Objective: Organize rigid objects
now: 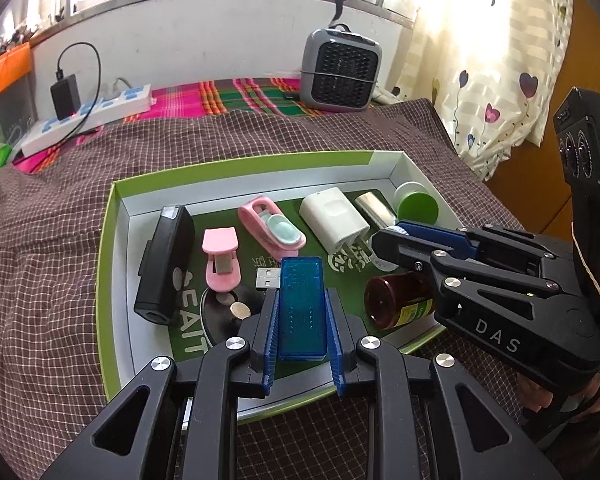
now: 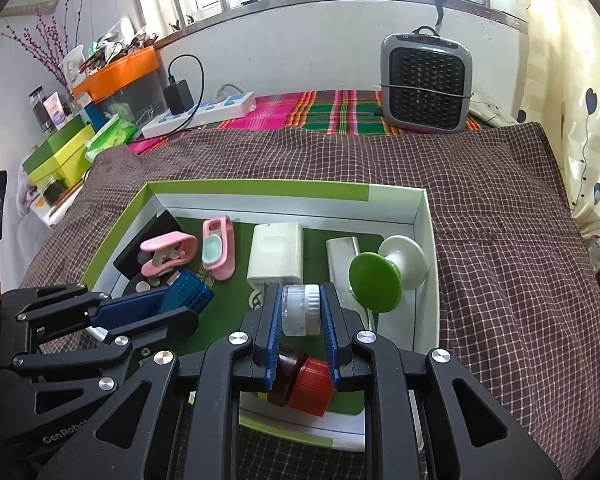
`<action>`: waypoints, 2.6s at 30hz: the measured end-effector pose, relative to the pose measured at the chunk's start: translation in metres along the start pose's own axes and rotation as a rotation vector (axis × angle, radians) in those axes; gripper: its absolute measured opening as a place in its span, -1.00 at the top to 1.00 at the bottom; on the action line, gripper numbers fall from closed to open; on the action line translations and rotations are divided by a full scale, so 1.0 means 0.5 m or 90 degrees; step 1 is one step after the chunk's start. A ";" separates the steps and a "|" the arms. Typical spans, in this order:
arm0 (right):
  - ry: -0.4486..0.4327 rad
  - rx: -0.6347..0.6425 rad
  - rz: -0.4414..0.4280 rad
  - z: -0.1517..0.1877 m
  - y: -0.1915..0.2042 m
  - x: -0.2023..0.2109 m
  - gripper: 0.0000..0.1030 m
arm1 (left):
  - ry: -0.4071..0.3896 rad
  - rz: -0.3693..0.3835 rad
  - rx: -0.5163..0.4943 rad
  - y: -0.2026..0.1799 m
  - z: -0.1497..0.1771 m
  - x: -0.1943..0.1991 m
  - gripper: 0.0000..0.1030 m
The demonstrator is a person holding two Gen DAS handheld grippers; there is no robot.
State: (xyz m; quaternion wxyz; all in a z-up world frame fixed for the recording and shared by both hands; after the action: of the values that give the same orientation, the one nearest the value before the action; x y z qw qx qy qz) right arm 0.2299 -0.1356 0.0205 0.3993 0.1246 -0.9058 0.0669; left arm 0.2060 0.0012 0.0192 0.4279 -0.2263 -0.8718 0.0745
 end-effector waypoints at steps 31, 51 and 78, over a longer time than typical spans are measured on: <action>-0.019 -0.013 0.012 0.010 -0.006 0.033 0.38 | -0.020 -0.006 0.009 -0.014 0.005 0.042 0.41; -0.053 -0.033 0.038 0.069 -0.019 0.125 0.12 | -0.058 -0.054 0.036 -0.029 0.058 0.130 0.21; 0.044 -0.017 0.109 0.180 -0.010 0.103 -0.10 | -0.022 -0.166 0.093 0.004 0.184 0.135 0.19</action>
State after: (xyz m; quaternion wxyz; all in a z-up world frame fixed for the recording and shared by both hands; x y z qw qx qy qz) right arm 0.1342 -0.1694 -0.0016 0.4245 0.0388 -0.8998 0.0931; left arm 0.0989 0.0398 0.0094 0.4345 -0.0781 -0.8932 0.0853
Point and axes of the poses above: each gripper's, at about its wrist camera, not at the fingertips, and x roughly against the way its jaws point, y to its left, z to its underside, the point moved 1 cm from there along -x, roughly the way its jaws point, and after that the axes turned 13 degrees about z, right-handed, at the moved point
